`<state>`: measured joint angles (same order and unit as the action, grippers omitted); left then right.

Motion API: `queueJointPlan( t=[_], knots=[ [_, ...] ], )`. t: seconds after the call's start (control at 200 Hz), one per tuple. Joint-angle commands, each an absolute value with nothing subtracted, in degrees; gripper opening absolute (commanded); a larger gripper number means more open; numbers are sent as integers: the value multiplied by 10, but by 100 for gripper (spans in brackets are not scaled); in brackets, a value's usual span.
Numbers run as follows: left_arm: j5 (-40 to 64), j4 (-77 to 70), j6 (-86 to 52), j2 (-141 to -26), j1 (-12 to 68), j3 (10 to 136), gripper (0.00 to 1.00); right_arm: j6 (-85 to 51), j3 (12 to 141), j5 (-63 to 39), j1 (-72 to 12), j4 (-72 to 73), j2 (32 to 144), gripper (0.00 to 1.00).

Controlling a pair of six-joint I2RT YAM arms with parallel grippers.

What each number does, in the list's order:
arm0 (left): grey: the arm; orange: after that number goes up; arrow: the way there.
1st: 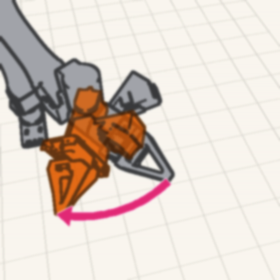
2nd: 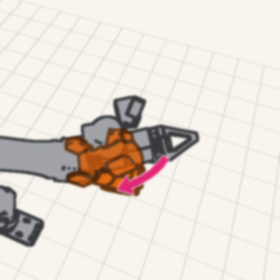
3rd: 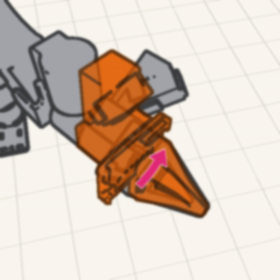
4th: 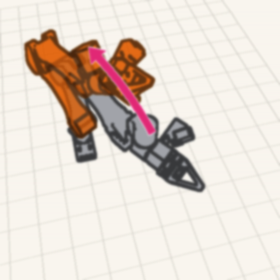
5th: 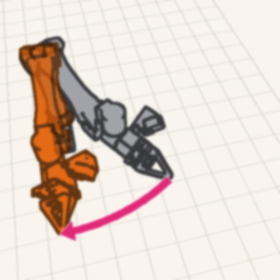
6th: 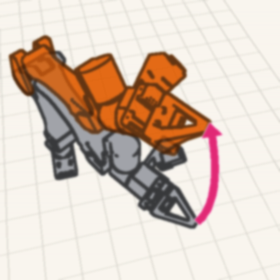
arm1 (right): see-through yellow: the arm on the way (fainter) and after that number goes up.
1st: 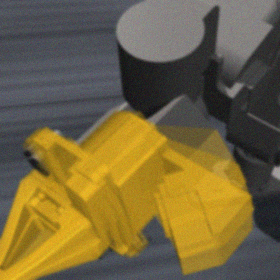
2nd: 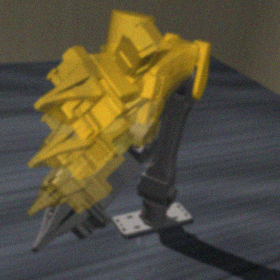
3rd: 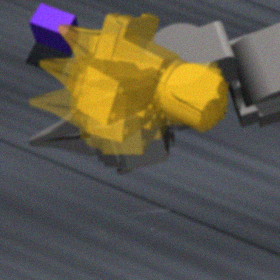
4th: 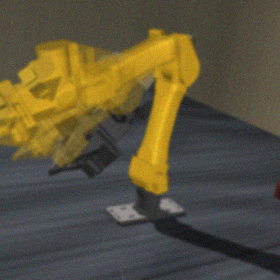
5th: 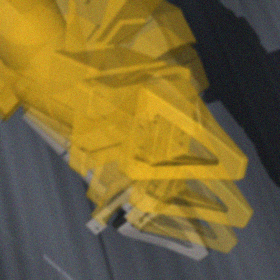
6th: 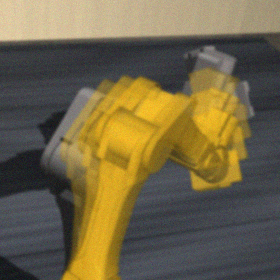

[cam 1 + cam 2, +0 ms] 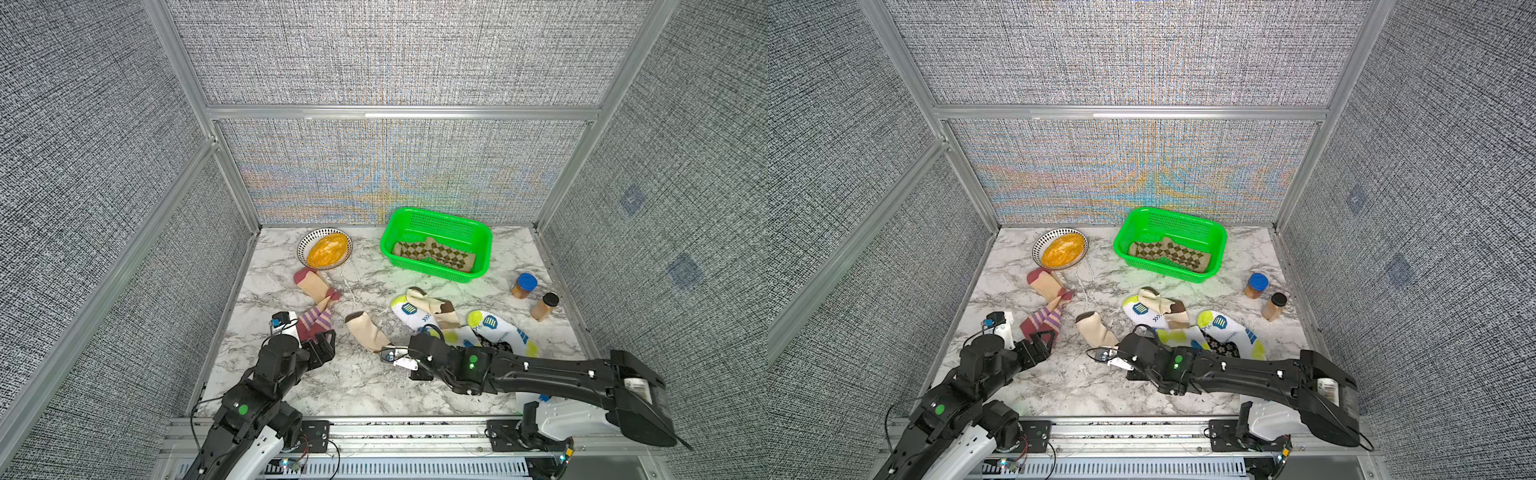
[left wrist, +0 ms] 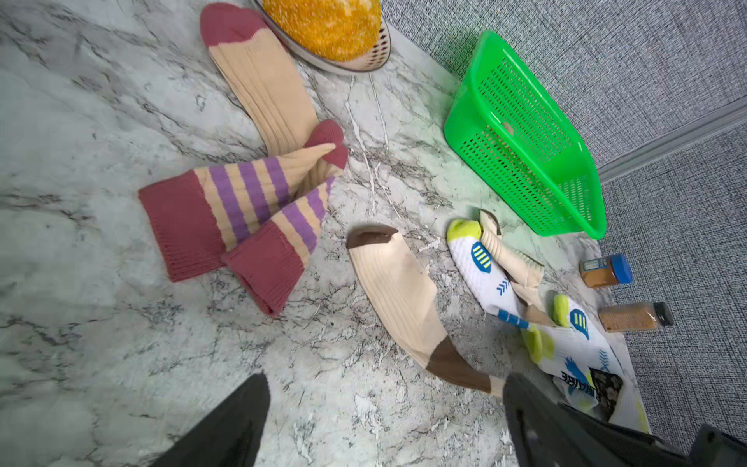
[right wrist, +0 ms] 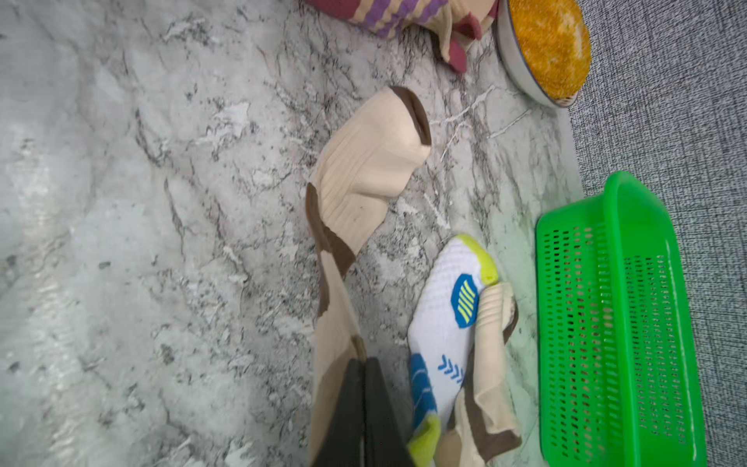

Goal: Place the socks together as a pair
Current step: Place the sock at the center of the board.

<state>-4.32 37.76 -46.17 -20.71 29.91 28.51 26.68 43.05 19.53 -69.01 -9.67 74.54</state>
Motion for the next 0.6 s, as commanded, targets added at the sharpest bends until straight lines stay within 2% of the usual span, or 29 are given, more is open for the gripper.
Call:
queueJointPlan(
  t=[0.0,0.365,0.525,0.595],
  knots=[
    [-17,319,-469,-228,300,271,92,251,404,172,-691,-56,712,0],
    [1,235,-469,-307,308,222,92,265,350,180,-689,-57,652,0],
    [4,190,-463,-359,316,227,91,241,348,171,-689,-77,648,17],
    [4,178,-457,-376,319,231,91,230,348,172,-689,-82,643,31]
  ],
)
